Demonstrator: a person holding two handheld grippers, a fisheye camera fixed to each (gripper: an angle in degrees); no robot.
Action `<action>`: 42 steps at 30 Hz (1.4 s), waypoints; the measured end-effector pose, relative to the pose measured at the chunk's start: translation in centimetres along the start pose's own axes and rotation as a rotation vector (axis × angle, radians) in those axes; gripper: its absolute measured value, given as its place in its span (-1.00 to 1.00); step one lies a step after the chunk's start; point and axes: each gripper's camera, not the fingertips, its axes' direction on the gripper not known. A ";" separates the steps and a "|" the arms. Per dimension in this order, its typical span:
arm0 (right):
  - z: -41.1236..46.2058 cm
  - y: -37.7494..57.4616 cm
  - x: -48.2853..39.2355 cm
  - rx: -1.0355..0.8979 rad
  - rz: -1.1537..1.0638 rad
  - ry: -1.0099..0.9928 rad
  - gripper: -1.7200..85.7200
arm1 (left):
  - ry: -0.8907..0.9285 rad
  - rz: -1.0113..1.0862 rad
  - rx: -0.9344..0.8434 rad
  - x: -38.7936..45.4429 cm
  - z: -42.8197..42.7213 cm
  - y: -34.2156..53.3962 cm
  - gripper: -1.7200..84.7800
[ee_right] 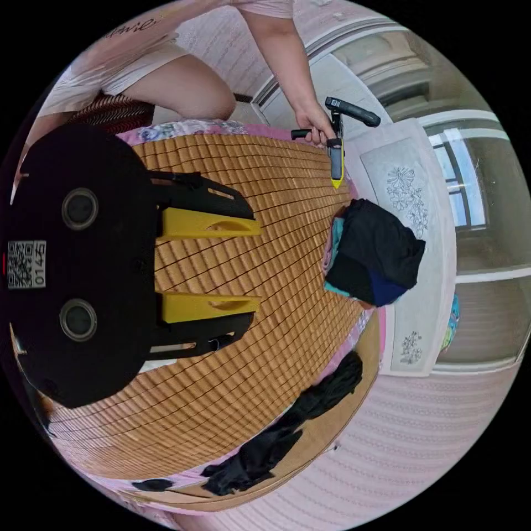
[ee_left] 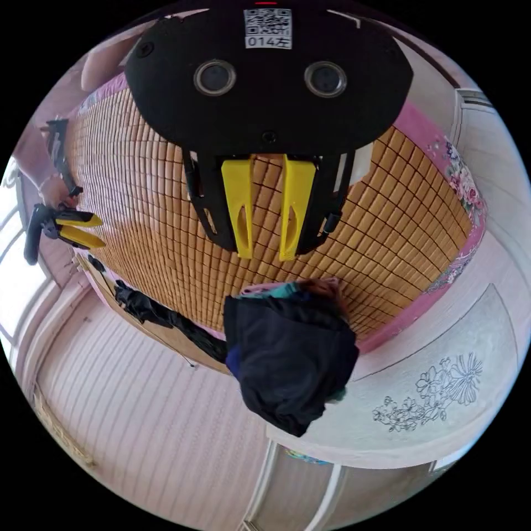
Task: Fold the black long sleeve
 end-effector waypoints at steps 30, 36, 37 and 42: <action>-20.9 -6.7 -1.7 0.407 0.159 0.000 -0.98 | 0.256 0.201 0.308 -6.0 -17.5 -6.3 -0.98; -29.9 14.9 -3.4 0.380 0.380 -0.013 -0.98 | 0.460 0.255 0.126 -3.6 -21.1 3.9 -0.98; -30.3 17.1 -3.7 0.372 0.411 -0.021 -0.98 | 0.498 0.252 0.064 -3.0 -20.6 6.3 -0.98; -34.5 28.4 -4.2 0.355 0.609 -0.025 -0.98 | 0.561 0.190 -0.099 0.4 -17.7 11.2 -0.98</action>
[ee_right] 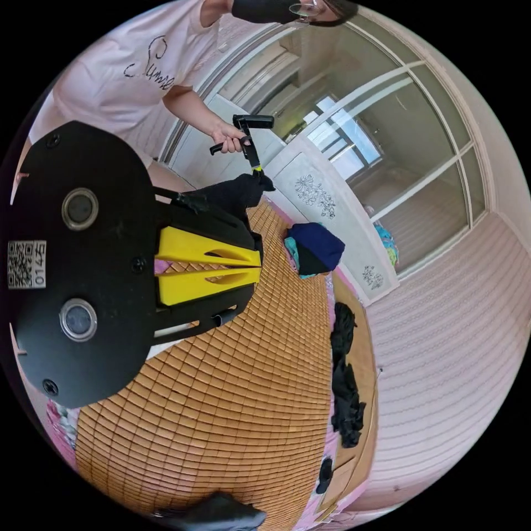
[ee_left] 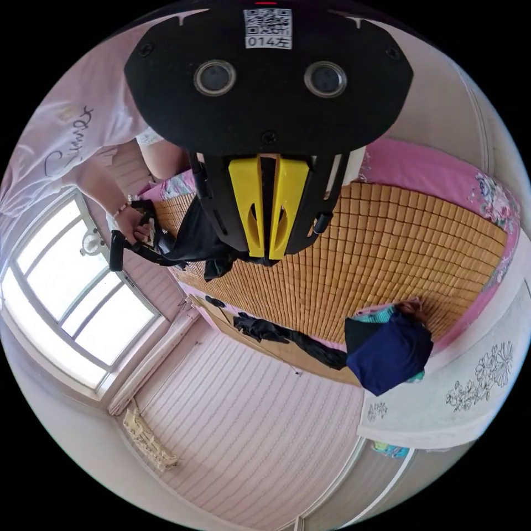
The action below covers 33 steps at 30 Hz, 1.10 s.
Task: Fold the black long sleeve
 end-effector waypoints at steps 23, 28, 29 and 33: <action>-2.3 5.4 11.6 -0.206 0.383 0.228 -0.97 | -0.021 -0.132 -0.425 1.1 18.6 2.7 -0.98; 0.0 3.8 8.6 -0.320 0.263 0.389 -0.95 | -0.037 -0.131 -0.431 1.7 19.2 3.1 -0.98; 1.0 2.9 7.3 -0.328 0.207 0.407 -0.94 | -0.042 -0.134 -0.418 1.5 19.1 2.9 -0.98; 8.2 0.4 2.7 -0.458 -0.023 0.385 -0.81 | 0.021 -0.136 -0.385 1.5 18.7 2.1 -0.98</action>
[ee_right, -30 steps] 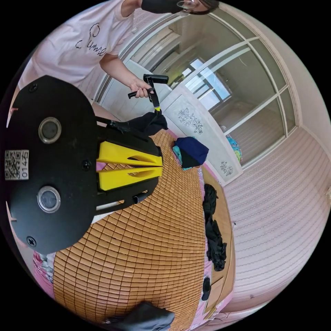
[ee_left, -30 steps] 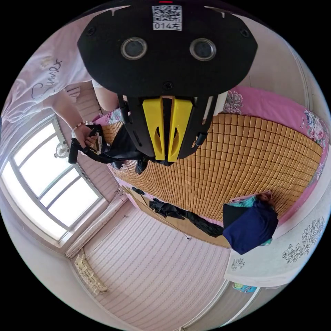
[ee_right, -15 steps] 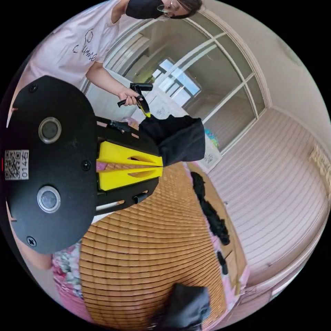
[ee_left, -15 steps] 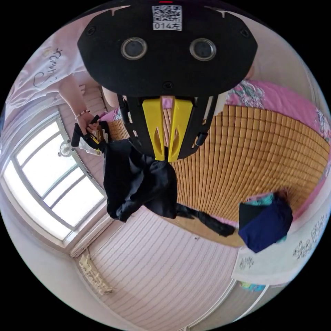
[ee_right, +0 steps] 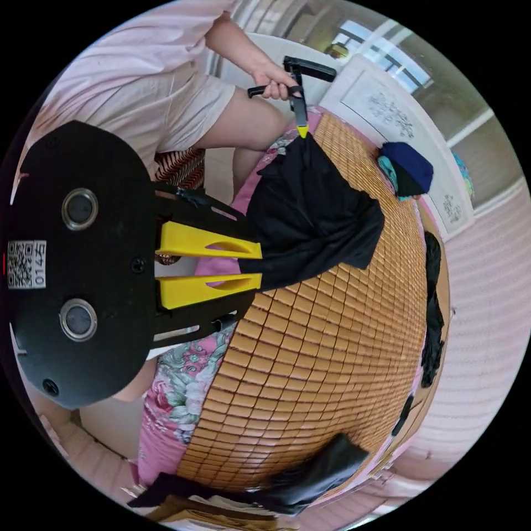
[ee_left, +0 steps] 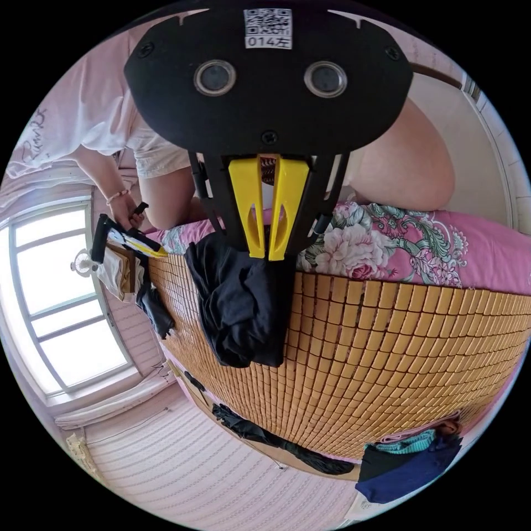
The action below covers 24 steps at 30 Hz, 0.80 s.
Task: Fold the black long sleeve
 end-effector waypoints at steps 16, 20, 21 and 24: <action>-6.7 -2.8 4.5 0.098 0.281 -0.061 -0.95 | 0.151 0.344 0.264 14.8 -5.6 -16.1 -0.97; -8.3 -0.9 5.2 0.072 0.363 -0.020 -0.95 | -0.019 0.299 0.261 18.7 -4.1 -21.6 -0.88; -8.2 -0.4 5.1 0.059 0.375 -0.021 -0.95 | -0.047 0.278 0.266 18.5 -4.2 -21.5 -0.86; -7.9 0.5 4.7 0.034 0.396 -0.049 -0.95 | -0.114 0.296 0.252 16.7 -4.7 -18.0 -0.81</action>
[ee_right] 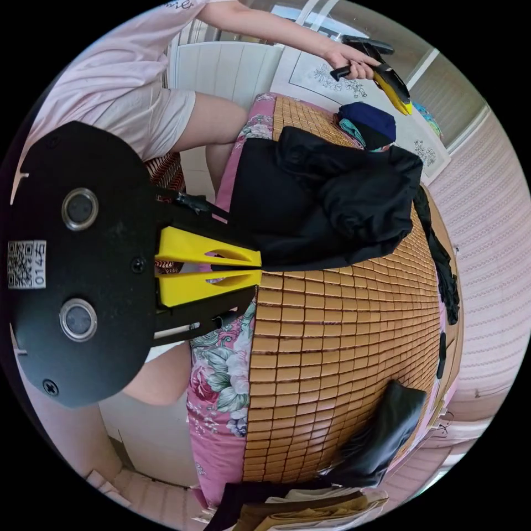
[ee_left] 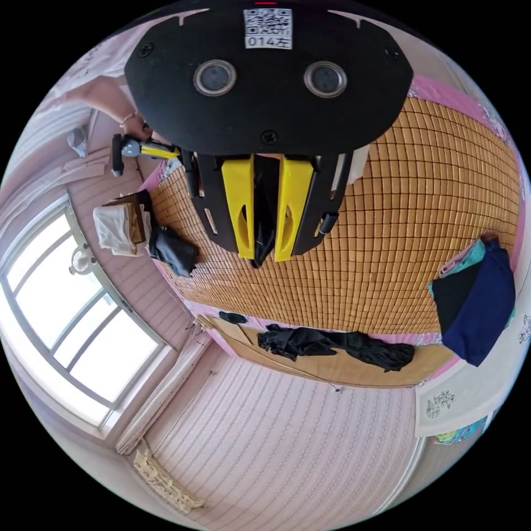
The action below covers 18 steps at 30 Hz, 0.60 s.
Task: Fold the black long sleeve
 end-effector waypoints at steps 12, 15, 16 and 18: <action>-4.4 2.9 -3.0 -0.003 -0.005 -0.058 -0.95 | -0.129 -0.172 -0.568 -1.9 4.6 21.1 -0.68; -6.8 4.2 -3.6 0.026 -0.001 -0.097 -0.95 | -0.253 -0.080 -0.588 -0.6 3.7 21.5 -0.79; -7.3 4.5 -3.7 0.034 -0.001 -0.112 -0.95 | -0.165 -0.047 -0.561 -0.4 2.7 21.9 -0.85; -9.9 5.6 -4.2 0.076 -0.006 -0.173 -0.95 | -0.024 -0.073 -0.537 -0.4 0.9 22.6 -0.94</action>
